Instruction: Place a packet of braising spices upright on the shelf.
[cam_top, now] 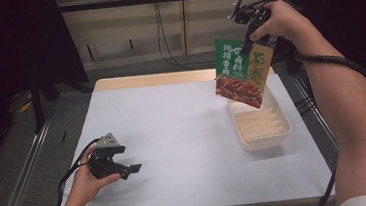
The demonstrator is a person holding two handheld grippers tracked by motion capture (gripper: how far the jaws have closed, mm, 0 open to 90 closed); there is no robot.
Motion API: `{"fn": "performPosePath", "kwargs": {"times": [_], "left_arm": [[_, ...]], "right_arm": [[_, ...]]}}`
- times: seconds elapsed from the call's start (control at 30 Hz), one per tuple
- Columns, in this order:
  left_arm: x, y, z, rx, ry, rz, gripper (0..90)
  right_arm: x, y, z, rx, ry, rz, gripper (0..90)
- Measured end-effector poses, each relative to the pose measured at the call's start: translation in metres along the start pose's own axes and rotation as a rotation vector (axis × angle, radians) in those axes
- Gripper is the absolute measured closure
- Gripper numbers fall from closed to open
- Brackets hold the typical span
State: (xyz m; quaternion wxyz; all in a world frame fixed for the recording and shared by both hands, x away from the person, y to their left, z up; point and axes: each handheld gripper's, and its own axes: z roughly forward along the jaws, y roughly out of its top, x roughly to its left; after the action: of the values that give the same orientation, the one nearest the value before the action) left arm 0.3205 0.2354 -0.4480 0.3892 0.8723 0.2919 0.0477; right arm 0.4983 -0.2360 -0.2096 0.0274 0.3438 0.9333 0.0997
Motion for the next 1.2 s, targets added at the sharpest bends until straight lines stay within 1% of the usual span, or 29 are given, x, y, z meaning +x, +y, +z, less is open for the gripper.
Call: {"fn": "performPosePath", "kwargs": {"times": [0.07, 0.1, 0.13, 0.17, 0.2, 0.23, 0.3, 0.33, 0.37, 0.43, 0.5, 0.6, 0.67, 0.8, 0.83, 0.9, 0.97, 1.03, 1.07, 1.13, 1.2], "left_arm": [[0.0, 0.0, 0.0, 0.003, 0.001, -0.001, 4.7], [0.0, 0.0, 0.0, 0.002, 0.005, 0.001, 4.6], [0.0, 0.0, 0.001, 0.002, 0.003, -0.003, 4.6], [0.0, 0.0, 0.001, 0.004, 0.0, -0.003, 4.6], [0.0, 0.0, 0.001, 0.003, 0.0, -0.001, 4.6], [-0.001, 0.0, 0.002, 0.002, 0.008, 0.001, 4.6], [-0.001, 0.0, 0.002, 0.015, 0.008, 0.0, 4.6], [-0.001, 0.0, 0.002, 0.012, 0.005, 0.0, 4.5], [-0.001, 0.0, 0.002, 0.012, 0.006, 0.0, 4.6], [-0.001, 0.0, 0.003, 0.01, 0.007, 0.001, 4.5], [-0.001, 0.0, 0.003, 0.012, 0.005, -0.002, 4.6], [-0.001, 0.0, 0.003, 0.013, 0.009, 0.003, 4.6], [-0.001, 0.0, 0.003, 0.011, 0.009, -0.003, 4.5], [-0.001, 0.001, 0.003, 0.008, 0.009, 0.002, 4.6], [-0.001, 0.001, 0.004, 0.008, 0.006, -0.002, 4.5], [-0.001, 0.001, 0.004, 0.012, 0.006, 0.003, 4.5], [-0.002, 0.001, 0.004, 0.013, 0.007, 0.005, 4.6], [-0.002, 0.001, 0.004, 0.01, 0.007, 0.005, 4.6], [-0.002, 0.001, 0.004, 0.01, 0.007, 0.005, 4.6], [-0.002, 0.001, 0.004, 0.013, 0.01, 0.005, 4.6], [-0.002, 0.001, 0.004, 0.012, 0.01, 0.006, 4.6]], "right_arm": [[-0.002, -0.002, 0.0, -0.006, -0.005, -0.012, 90.0], [-0.002, -0.003, -0.001, 0.0, 0.001, -0.008, 90.0], [-0.003, -0.004, -0.001, -0.004, 0.0, -0.024, 90.0], [-0.003, -0.005, -0.002, -0.008, 0.001, -0.01, 90.0], [-0.005, -0.006, -0.001, -0.016, -0.005, -0.017, 90.0], [-0.004, -0.007, -0.001, -0.014, -0.002, -0.015, 90.0], [-0.006, -0.009, -0.001, -0.012, -0.001, -0.021, 90.0], [-0.006, -0.01, 0.0, -0.022, -0.006, -0.019, 90.0], [-0.007, -0.011, 0.0, -0.017, 0.001, -0.025, 90.0], [-0.008, -0.013, -0.001, -0.017, -0.004, -0.029, 90.0], [-0.008, -0.014, -0.001, -0.022, 0.003, -0.036, 90.0], [-0.009, -0.018, -0.001, -0.031, 0.003, -0.033, 90.0], [-0.009, -0.019, -0.002, -0.023, 0.001, -0.032, 90.0], [-0.012, -0.025, -0.002, -0.025, 0.001, -0.039, 90.0], [-0.012, -0.027, -0.001, -0.031, 0.001, -0.037, 90.0], [-0.014, -0.03, -0.002, -0.038, 0.0, -0.039, 90.0], [-0.015, -0.032, -0.003, -0.045, -0.003, -0.027, 90.0], [-0.018, -0.035, -0.004, -0.045, -0.001, -0.033, 90.0], [-0.018, -0.036, -0.004, -0.04, -0.002, -0.024, 90.0], [-0.02, -0.038, -0.005, -0.049, -0.004, -0.031, 90.0], [-0.021, -0.039, -0.006, -0.04, -0.002, -0.028, 90.0]]}}
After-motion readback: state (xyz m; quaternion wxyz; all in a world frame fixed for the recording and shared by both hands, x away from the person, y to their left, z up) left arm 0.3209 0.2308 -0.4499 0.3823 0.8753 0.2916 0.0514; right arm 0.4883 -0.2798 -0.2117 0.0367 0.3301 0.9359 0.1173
